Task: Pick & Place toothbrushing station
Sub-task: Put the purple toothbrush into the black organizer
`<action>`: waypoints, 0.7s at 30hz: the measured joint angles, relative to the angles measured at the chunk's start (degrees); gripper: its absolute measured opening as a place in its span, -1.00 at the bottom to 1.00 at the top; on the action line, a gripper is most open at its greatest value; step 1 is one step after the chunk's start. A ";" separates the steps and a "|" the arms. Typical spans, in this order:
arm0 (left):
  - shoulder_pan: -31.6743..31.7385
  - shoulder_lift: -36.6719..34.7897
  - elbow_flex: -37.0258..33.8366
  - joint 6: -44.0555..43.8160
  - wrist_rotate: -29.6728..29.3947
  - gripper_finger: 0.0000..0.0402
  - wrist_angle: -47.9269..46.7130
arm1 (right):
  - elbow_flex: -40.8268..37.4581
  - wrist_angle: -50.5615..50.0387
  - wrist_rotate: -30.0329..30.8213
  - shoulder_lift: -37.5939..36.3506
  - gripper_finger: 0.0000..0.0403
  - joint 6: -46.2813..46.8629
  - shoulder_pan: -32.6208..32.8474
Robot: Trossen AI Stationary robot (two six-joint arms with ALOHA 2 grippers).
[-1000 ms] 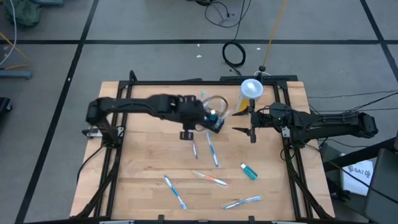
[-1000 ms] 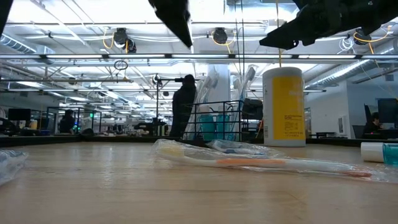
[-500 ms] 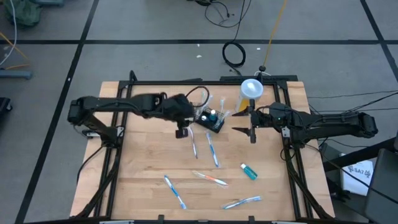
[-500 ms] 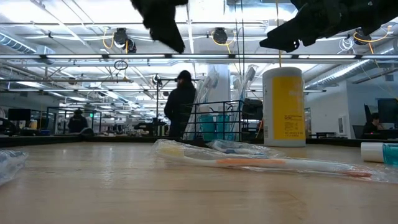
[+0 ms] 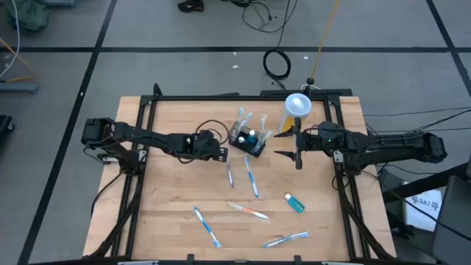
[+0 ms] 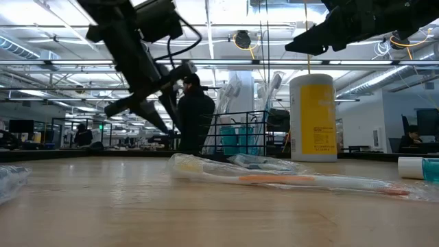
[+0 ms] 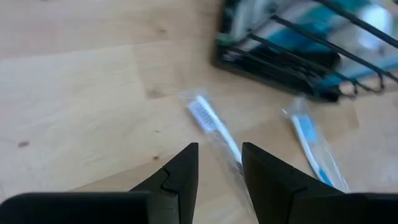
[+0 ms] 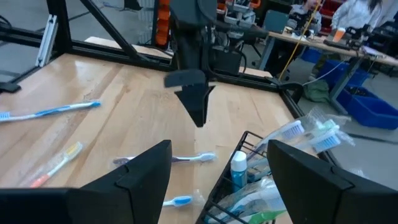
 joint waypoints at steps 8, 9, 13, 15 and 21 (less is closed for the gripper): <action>-1.44 2.18 -5.20 -8.33 -4.84 -0.36 11.67 | -0.01 0.10 0.01 0.00 0.27 -3.23 -0.02; -1.57 3.15 -5.30 -8.35 -4.89 -0.36 13.18 | 0.01 0.32 0.01 0.00 0.27 -3.28 -0.02; -1.92 7.12 -5.24 -8.45 -3.28 -0.36 19.60 | -0.02 0.83 0.11 -0.02 0.27 -3.02 -0.02; -1.92 9.03 -5.21 -9.00 -2.91 -0.36 21.83 | -0.02 0.78 0.12 -0.01 0.27 -2.96 -0.02; -1.81 12.51 -5.06 -11.54 -2.97 -0.36 23.03 | -0.02 0.65 0.09 -0.02 0.27 -2.43 -0.02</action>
